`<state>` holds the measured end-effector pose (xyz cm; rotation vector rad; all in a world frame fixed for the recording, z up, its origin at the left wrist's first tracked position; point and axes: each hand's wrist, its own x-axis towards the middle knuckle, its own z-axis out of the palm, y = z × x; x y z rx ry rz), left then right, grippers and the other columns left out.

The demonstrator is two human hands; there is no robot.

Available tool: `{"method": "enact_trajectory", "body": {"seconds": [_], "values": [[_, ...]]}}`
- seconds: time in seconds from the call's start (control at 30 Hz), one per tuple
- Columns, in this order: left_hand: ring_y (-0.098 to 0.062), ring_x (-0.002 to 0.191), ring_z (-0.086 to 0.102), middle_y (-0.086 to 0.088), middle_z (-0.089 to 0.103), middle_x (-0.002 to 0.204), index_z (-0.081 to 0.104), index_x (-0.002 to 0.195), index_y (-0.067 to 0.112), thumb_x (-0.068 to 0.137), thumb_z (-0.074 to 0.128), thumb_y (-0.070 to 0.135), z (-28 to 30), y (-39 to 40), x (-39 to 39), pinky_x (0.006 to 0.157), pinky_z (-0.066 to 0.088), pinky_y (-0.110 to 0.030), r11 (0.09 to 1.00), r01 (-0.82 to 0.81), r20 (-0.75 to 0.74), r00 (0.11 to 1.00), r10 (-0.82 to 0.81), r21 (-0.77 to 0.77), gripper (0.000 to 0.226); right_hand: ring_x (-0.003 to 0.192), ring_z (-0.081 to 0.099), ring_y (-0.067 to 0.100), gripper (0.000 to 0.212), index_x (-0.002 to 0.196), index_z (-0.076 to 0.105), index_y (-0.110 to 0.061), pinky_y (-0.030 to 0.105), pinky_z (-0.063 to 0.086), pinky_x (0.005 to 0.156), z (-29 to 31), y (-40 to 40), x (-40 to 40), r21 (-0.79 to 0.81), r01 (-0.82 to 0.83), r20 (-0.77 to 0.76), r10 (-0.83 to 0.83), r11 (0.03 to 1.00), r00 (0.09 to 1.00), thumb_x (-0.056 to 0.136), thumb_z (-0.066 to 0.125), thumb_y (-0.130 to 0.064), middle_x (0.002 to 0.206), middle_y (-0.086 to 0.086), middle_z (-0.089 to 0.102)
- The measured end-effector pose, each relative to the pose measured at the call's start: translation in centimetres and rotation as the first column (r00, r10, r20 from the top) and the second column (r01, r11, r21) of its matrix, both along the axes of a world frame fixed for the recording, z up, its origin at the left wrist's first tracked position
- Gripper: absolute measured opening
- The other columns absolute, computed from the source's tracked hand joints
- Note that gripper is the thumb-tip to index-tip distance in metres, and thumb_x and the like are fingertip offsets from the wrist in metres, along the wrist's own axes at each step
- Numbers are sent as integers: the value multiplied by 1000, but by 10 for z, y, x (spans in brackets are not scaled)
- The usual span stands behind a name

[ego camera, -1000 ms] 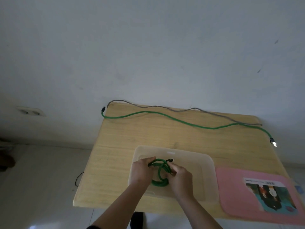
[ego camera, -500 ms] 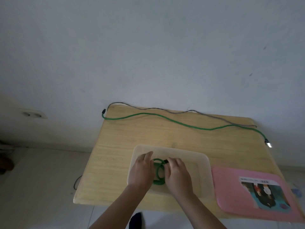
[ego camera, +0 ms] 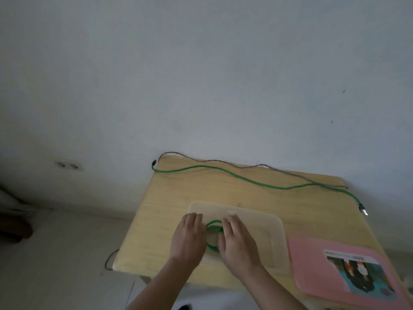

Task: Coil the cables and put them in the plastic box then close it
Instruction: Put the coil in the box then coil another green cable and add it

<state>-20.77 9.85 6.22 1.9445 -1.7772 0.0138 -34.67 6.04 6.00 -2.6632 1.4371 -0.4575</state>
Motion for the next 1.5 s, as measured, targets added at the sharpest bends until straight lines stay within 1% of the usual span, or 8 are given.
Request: {"method": "enact_trajectory", "body": {"seconds": [0.17,0.3,0.77,0.9,1.03,1.3,1.4,1.5], "values": [[-33,86,64,-19,67,91,63,99,-3,82,65,5,11,-26,41,69,57,-38,994,-107,-22,994,108,16,19,117,57,32,44,117,60,3,41,52,90,16,-24,23,-28,-82,13,82,996,997,79,68,-19,120,17,63],[-36,94,60,-21,65,98,61,104,-4,86,61,9,18,-55,85,77,53,-42,983,-178,-47,983,179,35,22,135,34,25,50,136,40,-2,35,33,109,20,-60,61,28,-133,15,132,991,991,93,45,-27,142,13,43],[-25,116,49,-10,57,123,51,127,7,92,49,9,-34,-164,217,80,47,-36,976,-87,-106,988,110,200,35,133,34,17,48,139,36,-7,29,37,100,-21,-184,195,157,-32,-46,40,987,998,93,45,-14,144,5,40],[-26,115,51,-11,58,123,53,125,7,90,51,6,-58,-181,229,75,45,-34,967,-52,-134,987,87,248,36,119,54,25,42,124,55,0,33,48,91,-34,-200,213,106,-44,-42,49,993,998,82,61,-1,125,14,59],[-29,99,57,-12,64,103,64,103,7,87,54,5,-77,-187,238,61,36,-30,969,-35,-153,985,75,246,19,91,69,26,41,97,70,0,32,57,70,-40,-209,216,2,-77,-26,77,997,997,58,83,2,92,12,71],[-37,80,64,-20,68,89,68,94,1,82,65,3,-50,-197,240,59,54,-42,998,-61,-314,948,54,-12,12,84,67,31,31,105,68,1,39,58,61,-9,-221,212,51,-122,137,114,991,984,75,69,7,91,17,68],[-31,82,64,-16,67,90,67,96,2,84,63,4,-25,-205,240,67,51,-34,987,-60,-333,943,7,-149,13,85,64,32,34,114,64,0,41,56,65,15,-225,206,43,-140,213,128,989,969,82,60,8,94,19,64],[-24,82,61,-11,66,90,67,99,5,88,57,9,7,-213,232,73,45,-24,968,-32,-390,918,-70,-248,14,82,62,29,31,116,62,1,29,50,70,41,-227,196,-14,-133,319,130,991,939,86,56,7,94,17,60]]}}
